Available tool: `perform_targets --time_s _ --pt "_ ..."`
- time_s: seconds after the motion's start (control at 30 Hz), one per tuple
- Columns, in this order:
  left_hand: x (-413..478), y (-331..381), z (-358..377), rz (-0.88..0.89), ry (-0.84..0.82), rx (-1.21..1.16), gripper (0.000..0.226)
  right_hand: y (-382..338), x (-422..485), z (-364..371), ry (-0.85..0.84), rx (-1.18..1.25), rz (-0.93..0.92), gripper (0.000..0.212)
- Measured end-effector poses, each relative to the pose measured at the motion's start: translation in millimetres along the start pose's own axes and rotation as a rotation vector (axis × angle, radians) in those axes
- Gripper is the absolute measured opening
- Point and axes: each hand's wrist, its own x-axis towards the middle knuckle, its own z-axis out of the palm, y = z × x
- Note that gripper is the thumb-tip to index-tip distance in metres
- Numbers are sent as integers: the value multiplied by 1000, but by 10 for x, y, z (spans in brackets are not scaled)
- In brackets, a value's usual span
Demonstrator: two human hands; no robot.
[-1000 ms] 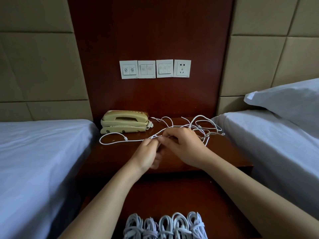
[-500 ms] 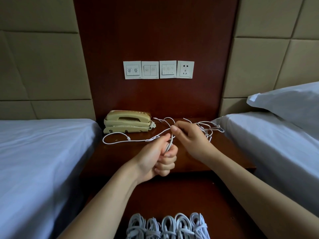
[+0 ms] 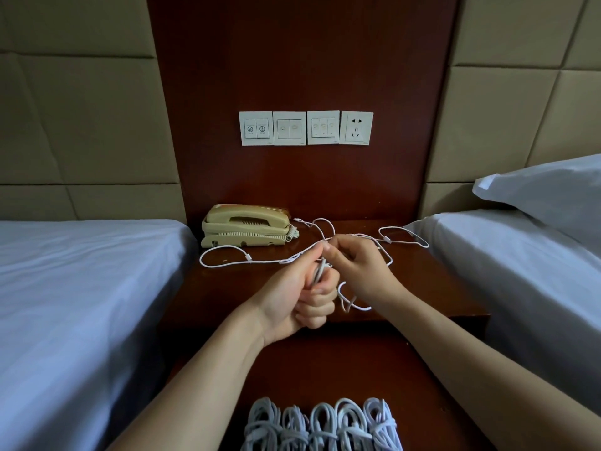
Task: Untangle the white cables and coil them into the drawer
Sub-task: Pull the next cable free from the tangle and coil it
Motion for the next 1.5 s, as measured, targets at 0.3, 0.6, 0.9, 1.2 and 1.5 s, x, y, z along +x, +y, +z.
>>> perform_targets --time_s 0.3,0.6,0.9,1.2,1.5 --pt "56 -13 -122 139 261 -172 55 107 -102 200 -206 -106 133 29" --pt "159 -90 -464 228 604 -253 42 50 -304 382 -527 -492 54 27" --pt "265 -249 -630 206 752 131 45 -130 -156 273 -326 -504 -130 23" --pt "239 -274 -309 106 423 157 48 -35 -19 123 -13 -451 -77 20" --pt "183 -183 -141 67 206 17 53 77 31 -44 33 -304 48 37"
